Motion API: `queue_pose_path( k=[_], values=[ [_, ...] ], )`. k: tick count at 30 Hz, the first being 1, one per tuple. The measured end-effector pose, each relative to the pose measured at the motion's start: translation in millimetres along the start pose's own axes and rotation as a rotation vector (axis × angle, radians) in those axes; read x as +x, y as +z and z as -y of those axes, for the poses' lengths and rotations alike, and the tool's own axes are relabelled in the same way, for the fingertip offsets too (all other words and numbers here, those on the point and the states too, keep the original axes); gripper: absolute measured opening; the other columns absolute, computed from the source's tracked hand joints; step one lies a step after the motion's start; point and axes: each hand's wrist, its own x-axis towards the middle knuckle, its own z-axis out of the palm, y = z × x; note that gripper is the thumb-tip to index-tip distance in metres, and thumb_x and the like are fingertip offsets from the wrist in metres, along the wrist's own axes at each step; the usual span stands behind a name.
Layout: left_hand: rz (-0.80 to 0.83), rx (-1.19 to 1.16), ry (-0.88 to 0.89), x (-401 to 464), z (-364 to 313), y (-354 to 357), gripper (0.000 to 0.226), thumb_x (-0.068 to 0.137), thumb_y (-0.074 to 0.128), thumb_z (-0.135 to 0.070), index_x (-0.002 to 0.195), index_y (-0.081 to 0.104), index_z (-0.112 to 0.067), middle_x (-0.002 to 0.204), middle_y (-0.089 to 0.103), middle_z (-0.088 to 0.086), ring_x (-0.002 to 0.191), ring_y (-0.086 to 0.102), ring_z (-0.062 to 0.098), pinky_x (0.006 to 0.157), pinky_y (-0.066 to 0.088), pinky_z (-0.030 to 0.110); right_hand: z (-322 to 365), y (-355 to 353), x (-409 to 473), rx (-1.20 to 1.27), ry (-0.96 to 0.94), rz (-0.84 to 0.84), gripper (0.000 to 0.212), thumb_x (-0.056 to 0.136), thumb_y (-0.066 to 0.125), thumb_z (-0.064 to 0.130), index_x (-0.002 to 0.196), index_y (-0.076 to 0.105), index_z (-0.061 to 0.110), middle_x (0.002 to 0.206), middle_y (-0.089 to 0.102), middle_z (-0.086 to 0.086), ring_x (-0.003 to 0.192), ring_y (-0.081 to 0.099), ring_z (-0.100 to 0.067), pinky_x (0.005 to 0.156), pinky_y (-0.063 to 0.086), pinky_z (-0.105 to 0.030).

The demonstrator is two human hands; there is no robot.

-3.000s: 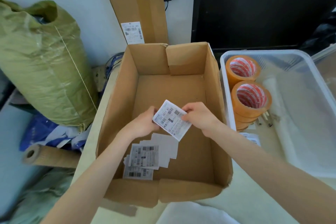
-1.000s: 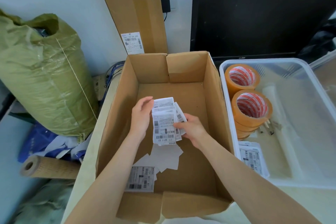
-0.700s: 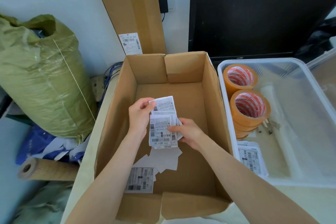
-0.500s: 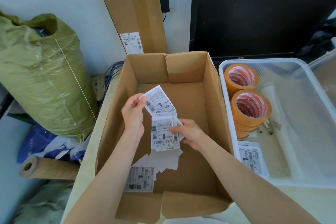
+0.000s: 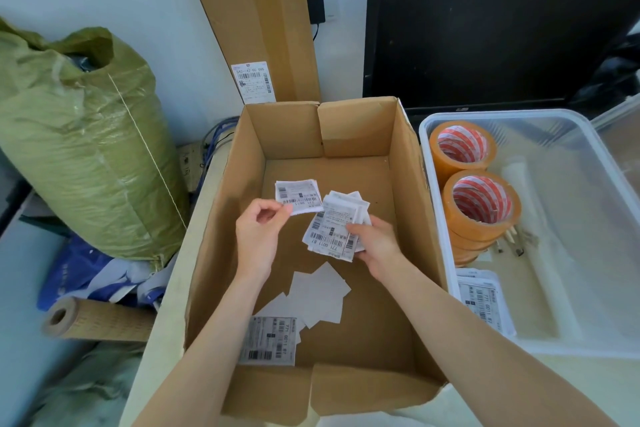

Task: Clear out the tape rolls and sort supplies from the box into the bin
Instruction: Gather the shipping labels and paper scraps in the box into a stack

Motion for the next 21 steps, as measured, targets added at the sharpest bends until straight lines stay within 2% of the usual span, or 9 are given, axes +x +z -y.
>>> queue_pose_path(
  k=[3,8,11,16,21],
  values=[
    [0.014,0.026,0.002,-0.5,3.6,0.0,0.012,0.084,0.070,-0.011,0.090,0.059,-0.014,0.096,0.068,-0.009,0.093,0.064,0.008,0.074,0.049,0.015,1.2,0.8,-1.1,0.006,-0.011,0.004,0.027,0.092,0.054,-0.002,0.109,0.063,0.017,0.109,0.068,-0.007,0.099,0.066,-0.026,0.083,0.057,-0.042],
    [0.036,-0.009,-0.024,-1.2,2.9,-0.3,0.027,0.083,0.071,-0.011,0.106,0.059,-0.021,0.101,0.067,-0.009,0.093,0.065,0.005,0.078,0.050,0.016,2.5,0.6,-2.7,0.033,-0.037,0.033,0.026,0.093,0.056,0.001,0.112,0.063,0.016,0.111,0.069,-0.006,0.097,0.066,-0.023,0.078,0.057,-0.039],
    [0.080,-0.015,-0.066,-2.8,3.4,-1.1,0.022,0.086,0.068,-0.011,0.104,0.061,-0.022,0.099,0.069,-0.007,0.092,0.067,0.008,0.074,0.054,0.018,3.7,1.2,-4.1,0.055,-0.072,0.079,0.028,0.093,0.058,0.005,0.119,0.063,0.014,0.111,0.070,-0.006,0.097,0.068,-0.022,0.081,0.058,-0.042],
    [0.125,-0.023,-0.128,-5.5,4.5,1.5,0.014,0.090,0.063,-0.014,0.102,0.065,-0.020,0.096,0.070,-0.007,0.088,0.068,0.006,0.066,0.053,0.012,4.7,1.6,-5.0,0.067,-0.100,0.121,0.027,0.093,0.058,0.009,0.118,0.065,0.016,0.108,0.072,-0.003,0.097,0.070,-0.021,0.084,0.058,-0.044],
    [0.113,0.065,-0.081,-9.9,5.1,6.2,0.019,0.089,0.065,-0.016,0.105,0.061,-0.023,0.099,0.069,-0.006,0.090,0.068,0.009,0.067,0.053,0.011,5.5,0.2,-6.4,0.088,-0.138,0.153,0.025,0.093,0.059,0.011,0.118,0.064,0.017,0.108,0.072,-0.002,0.097,0.070,-0.018,0.080,0.059,-0.038]
  ],
)
